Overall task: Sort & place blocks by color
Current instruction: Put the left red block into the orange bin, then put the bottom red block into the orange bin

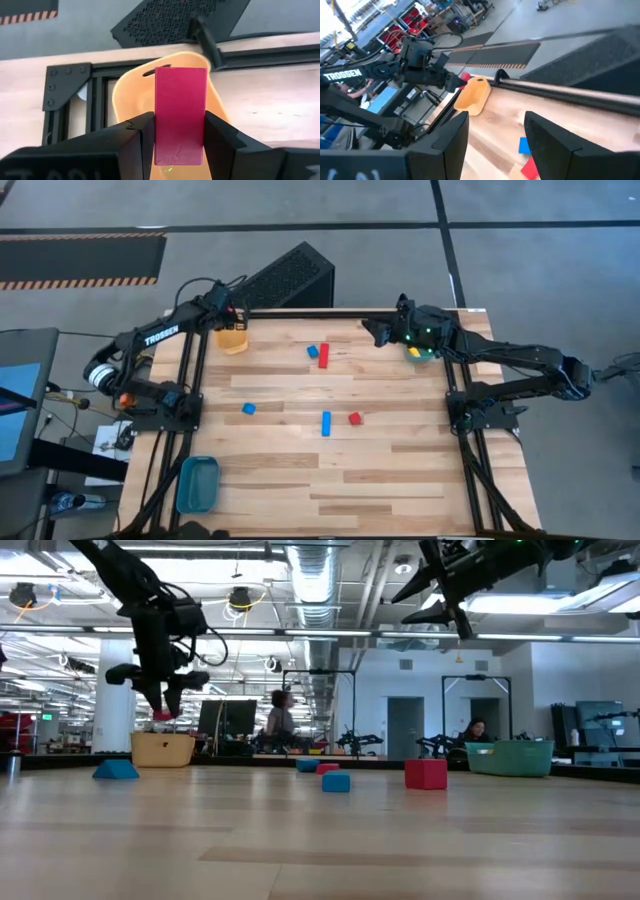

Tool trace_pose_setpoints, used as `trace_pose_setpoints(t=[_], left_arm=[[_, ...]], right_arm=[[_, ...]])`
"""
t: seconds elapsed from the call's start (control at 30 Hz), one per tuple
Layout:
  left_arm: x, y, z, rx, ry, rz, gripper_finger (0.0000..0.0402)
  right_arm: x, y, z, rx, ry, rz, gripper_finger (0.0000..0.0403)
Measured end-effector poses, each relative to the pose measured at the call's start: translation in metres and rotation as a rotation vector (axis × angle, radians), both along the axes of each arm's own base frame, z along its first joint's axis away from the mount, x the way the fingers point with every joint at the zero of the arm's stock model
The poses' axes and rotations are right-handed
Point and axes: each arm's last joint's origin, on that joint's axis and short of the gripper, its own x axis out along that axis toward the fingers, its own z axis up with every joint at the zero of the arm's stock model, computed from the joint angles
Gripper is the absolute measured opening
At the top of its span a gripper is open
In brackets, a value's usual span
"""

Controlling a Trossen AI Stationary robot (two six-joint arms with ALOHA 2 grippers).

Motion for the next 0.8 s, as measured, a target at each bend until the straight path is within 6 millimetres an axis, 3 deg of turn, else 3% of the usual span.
trace_pose_setpoints(t=[0.17, 0.4, 0.8], left_arm=[[0.006, 0.006, -0.018, -0.083, 0.009, -0.013, 0.0107], [0.013, 0.014, -0.043, -0.183, 0.038, -0.096, 0.0141], [0.013, 0.014, -0.048, -0.206, 0.057, -0.087, 0.0184]], right_arm=[[-0.001, 0.002, -0.008, 0.091, 0.045, -0.013, 0.0198], [-0.001, 0.011, -0.030, 0.114, 0.269, 0.015, 0.0185], [0.033, 0.028, -0.071, 0.255, 0.403, 0.092, 0.0212]])
